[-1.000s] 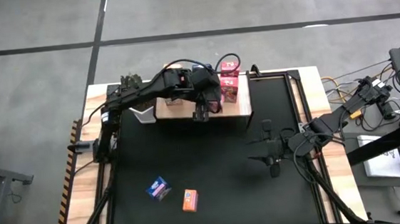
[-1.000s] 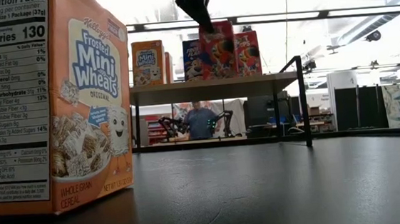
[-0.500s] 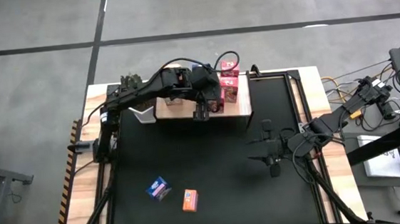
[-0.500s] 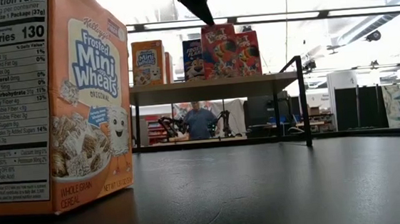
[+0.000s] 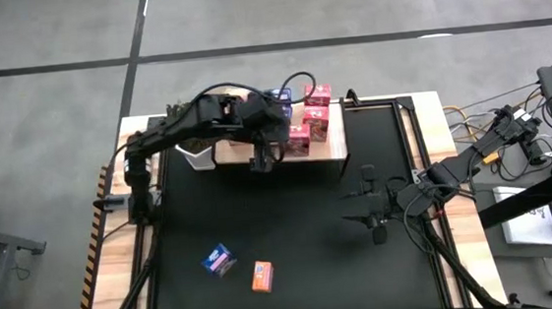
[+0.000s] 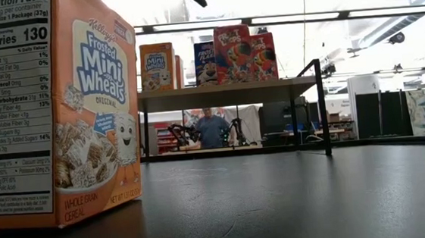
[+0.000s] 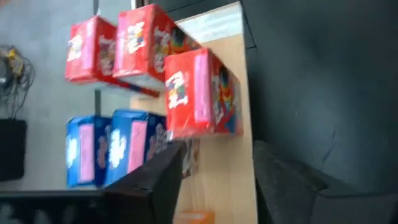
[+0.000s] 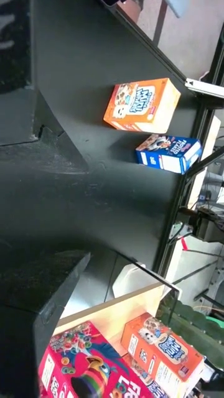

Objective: Stack cereal on shelf
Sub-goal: Put the red cereal box on the shelf aligned with the other red cereal boxes

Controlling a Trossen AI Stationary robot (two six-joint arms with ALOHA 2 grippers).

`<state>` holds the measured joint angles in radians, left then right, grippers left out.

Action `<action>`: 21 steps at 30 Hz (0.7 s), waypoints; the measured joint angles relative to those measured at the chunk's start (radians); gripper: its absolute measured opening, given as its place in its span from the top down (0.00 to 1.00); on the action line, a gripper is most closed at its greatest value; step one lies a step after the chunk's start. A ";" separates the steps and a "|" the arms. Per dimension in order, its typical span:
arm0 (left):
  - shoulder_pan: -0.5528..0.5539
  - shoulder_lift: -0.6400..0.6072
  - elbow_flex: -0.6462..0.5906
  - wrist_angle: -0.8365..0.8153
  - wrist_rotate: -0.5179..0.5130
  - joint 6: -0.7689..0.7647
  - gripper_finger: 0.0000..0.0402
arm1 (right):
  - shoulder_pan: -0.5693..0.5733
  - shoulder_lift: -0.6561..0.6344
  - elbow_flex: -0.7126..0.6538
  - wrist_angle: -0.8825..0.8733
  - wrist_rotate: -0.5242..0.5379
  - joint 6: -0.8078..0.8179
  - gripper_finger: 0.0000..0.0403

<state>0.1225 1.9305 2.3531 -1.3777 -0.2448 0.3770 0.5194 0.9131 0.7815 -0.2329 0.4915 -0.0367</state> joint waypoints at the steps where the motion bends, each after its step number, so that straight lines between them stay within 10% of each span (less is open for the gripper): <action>1: -0.001 -0.007 -0.005 -0.004 -0.007 -0.007 0.59 | 0.000 0.000 0.000 0.000 0.000 -0.001 0.50; 11: -0.001 -0.018 -0.164 0.035 -0.082 -0.076 0.97 | 0.000 0.000 0.000 -0.002 0.000 -0.001 0.50; 21: 0.003 -0.018 -0.343 0.232 -0.228 -0.084 0.97 | 0.000 0.000 0.000 -0.003 0.000 0.002 0.50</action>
<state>0.1253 1.9121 2.0098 -1.1457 -0.4732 0.2934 0.5194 0.9134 0.7815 -0.2356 0.4911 -0.0349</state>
